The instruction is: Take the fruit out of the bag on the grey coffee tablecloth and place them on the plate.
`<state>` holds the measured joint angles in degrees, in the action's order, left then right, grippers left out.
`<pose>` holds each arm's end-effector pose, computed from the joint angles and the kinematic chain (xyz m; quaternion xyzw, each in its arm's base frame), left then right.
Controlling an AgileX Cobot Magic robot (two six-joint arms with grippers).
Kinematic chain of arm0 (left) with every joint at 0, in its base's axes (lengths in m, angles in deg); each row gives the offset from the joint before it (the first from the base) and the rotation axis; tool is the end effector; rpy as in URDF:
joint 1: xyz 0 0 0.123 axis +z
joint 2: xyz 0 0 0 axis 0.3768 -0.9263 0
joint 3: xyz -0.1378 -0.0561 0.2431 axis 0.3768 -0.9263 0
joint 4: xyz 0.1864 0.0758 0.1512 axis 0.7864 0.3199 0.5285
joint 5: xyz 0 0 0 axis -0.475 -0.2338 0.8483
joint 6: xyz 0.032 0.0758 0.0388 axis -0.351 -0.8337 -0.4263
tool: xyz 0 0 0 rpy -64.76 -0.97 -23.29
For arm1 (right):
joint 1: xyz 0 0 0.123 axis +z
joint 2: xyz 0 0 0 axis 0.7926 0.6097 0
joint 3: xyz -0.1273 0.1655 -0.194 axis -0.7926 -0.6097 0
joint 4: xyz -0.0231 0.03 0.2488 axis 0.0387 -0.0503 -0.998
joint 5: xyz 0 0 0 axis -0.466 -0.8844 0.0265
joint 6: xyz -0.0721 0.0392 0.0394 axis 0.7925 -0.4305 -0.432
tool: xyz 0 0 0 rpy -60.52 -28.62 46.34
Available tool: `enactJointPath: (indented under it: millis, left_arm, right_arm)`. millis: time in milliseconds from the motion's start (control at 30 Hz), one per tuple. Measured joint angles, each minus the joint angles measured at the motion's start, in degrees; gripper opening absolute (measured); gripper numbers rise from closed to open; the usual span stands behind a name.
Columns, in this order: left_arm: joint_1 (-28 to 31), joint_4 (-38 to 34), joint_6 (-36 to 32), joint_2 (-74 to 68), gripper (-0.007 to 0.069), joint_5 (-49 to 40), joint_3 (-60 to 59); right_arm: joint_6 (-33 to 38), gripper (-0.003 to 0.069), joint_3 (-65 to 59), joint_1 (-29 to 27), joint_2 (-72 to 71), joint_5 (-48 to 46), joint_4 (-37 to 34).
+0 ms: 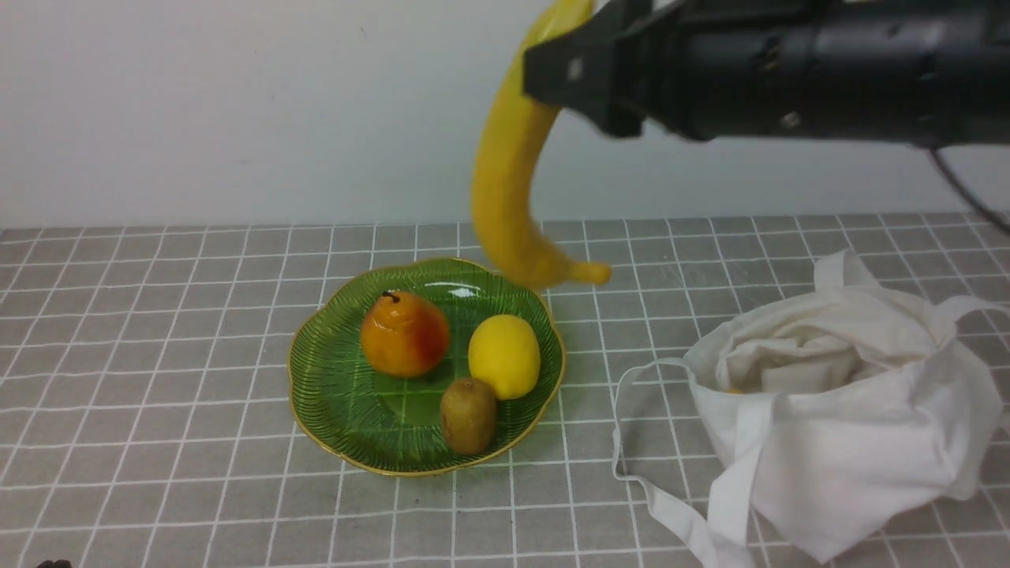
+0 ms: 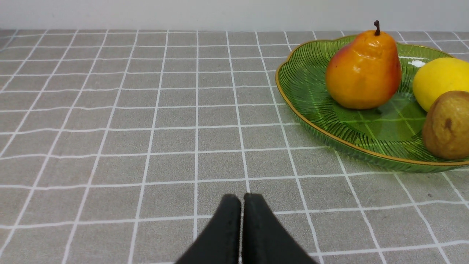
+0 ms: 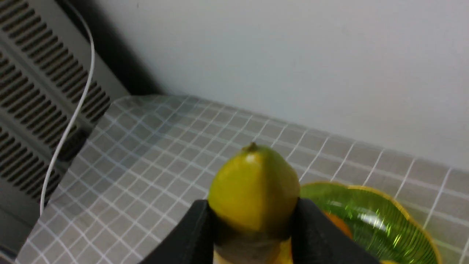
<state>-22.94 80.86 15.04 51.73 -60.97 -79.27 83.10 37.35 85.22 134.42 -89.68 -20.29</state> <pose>0.0523 -0.0048 0.1717 0.0025 0.8019 -0.0339 0.5965 0.2666 0.2085 0.3793 -0.2240 0.8031 0.3456 0.4305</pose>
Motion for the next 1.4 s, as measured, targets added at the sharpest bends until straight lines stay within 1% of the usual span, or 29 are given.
enactJointPath:
  millis: [67, 200, 333, 433, 633, 867, 967, 1000, 1067, 1100, 1167, 1200, 1333, 1400]
  left_arm:
    - [0.00, 0.00, 0.00, 0.00, -0.0008, 0.00, 0.00]
    - [0.00, 0.00, 0.00, 0.00, -0.0008, 0.00, 0.00]
    - [0.00, 0.00, 0.00, 0.00, -0.0008, 0.00, 0.00]
    - [0.00, 0.00, 0.00, 0.00, -0.0008, 0.00, 0.00]
    - [0.00, 0.00, 0.00, 0.00, -0.0008, 0.00, 0.00]
    - [0.00, 0.00, 0.00, 0.00, -0.0008, 0.00, 0.00]
    - [0.00, 0.00, 0.00, 0.00, -0.0008, 0.00, 0.00]
    - [0.00, 0.00, 0.00, 0.00, -0.0008, 0.00, 0.00]
    - [0.00, 0.00, 0.00, 0.00, -0.0008, 0.00, 0.00]
    - [0.00, 0.00, 0.00, 0.00, -0.0008, 0.00, 0.00]
    - [0.00, 0.00, 0.00, 0.00, -0.0008, 0.00, 0.00]
    - [0.00, 0.00, 0.00, 0.00, -0.0008, 0.00, 0.00]
    - [0.00, 0.00, 0.00, 0.00, -0.0008, 0.00, 0.00]
    - [0.00, 0.00, 0.00, 0.00, -0.0008, 0.00, 0.00]
  right_arm:
    - [1.30, 0.0258, 0.66, 1.90, 4.17, -0.11, -1.25]
    - [7.59, 0.0258, 3.49, 5.84, 11.76, -0.28, -2.47]
    - [11.58, 0.0258, 7.08, 8.87, 18.22, 0.01, -3.30]
    - [13.06, 0.0258, 9.55, 9.95, 22.70, 1.13, -3.30]
    - [13.30, 0.0255, 10.65, 10.39, 27.26, 3.71, -3.97]
    - [13.37, 0.0260, 10.65, 10.39, 30.08, 6.20, -7.85]
    - [13.48, 0.0297, 10.65, 10.39, 30.34, 7.56, -8.45]
    - [13.49, 0.0325, 10.65, 10.39, 30.33, 7.76, -8.52]
    - [13.64, 0.0402, 10.85, 10.39, 30.33, 8.17, -8.72]
    - [13.64, 0.0423, 10.91, 10.39, 30.33, 8.26, -8.72]
    - [13.64, 0.0510, 11.03, 10.39, 30.33, 8.27, -8.90]
    - [13.64, 0.0531, 11.03, 10.39, 30.33, 8.20, -8.90]
    - [13.64, 0.0559, 11.03, 10.19, 30.10, 6.47, -8.74]
    - [13.39, 0.0549, 11.03, 9.40, 28.87, 2.65, -7.45]
